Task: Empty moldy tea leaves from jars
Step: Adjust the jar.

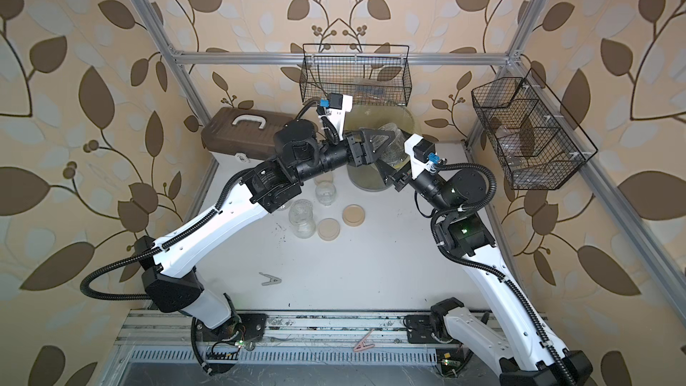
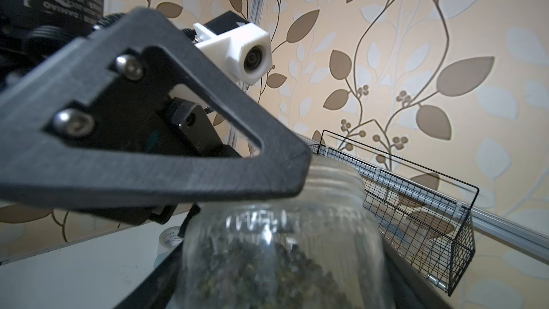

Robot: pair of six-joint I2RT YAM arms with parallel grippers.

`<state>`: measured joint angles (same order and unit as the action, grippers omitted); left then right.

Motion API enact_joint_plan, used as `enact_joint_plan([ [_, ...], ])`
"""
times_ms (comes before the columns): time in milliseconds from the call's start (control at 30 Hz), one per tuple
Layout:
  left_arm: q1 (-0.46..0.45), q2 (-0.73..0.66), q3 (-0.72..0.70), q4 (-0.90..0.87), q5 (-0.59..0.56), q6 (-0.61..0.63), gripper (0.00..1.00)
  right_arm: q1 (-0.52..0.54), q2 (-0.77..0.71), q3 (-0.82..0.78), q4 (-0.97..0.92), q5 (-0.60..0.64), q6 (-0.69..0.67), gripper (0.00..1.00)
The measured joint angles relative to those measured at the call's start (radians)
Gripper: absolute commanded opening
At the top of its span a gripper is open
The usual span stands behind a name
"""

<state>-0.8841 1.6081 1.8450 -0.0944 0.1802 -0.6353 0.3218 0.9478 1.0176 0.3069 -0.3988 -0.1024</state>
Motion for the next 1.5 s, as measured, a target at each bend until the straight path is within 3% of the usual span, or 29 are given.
enact_joint_plan([
  [67, 0.0, 0.006, 0.013, -0.022, -0.005, 0.006, 0.9, 0.003, 0.002, 0.0, -0.001, -0.003, -0.003, 0.41],
  [167, -0.001, 0.01, 0.021, -0.04, -0.006, 0.01, 0.82, 0.004, 0.003, 0.0, -0.011, -0.006, -0.006, 0.41],
  [433, -0.001, 0.011, 0.026, -0.058, -0.015, 0.023, 0.48, 0.004, 0.006, 0.0, -0.03, -0.005, -0.014, 0.44],
  [567, -0.001, 0.011, 0.026, -0.057, -0.024, 0.01, 0.36, 0.004, 0.009, 0.0, -0.029, -0.002, -0.011, 0.57],
  [700, -0.001, 0.013, 0.021, -0.035, -0.043, -0.04, 0.26, 0.004, 0.009, 0.0, -0.018, 0.003, 0.0, 0.81],
  [800, -0.006, 0.013, 0.006, 0.003, -0.063, -0.093, 0.2, 0.003, 0.009, 0.0, -0.003, 0.014, 0.001, 0.88],
  [1200, -0.004, 0.013, -0.002, 0.028, -0.155, -0.169, 0.16, -0.039, 0.016, -0.043, 0.213, -0.025, 0.082, 0.94],
  [1500, 0.009, 0.013, -0.002, 0.039, -0.158, -0.204, 0.15, -0.051, 0.056, -0.117, 0.462, -0.071, 0.188, 0.95],
])
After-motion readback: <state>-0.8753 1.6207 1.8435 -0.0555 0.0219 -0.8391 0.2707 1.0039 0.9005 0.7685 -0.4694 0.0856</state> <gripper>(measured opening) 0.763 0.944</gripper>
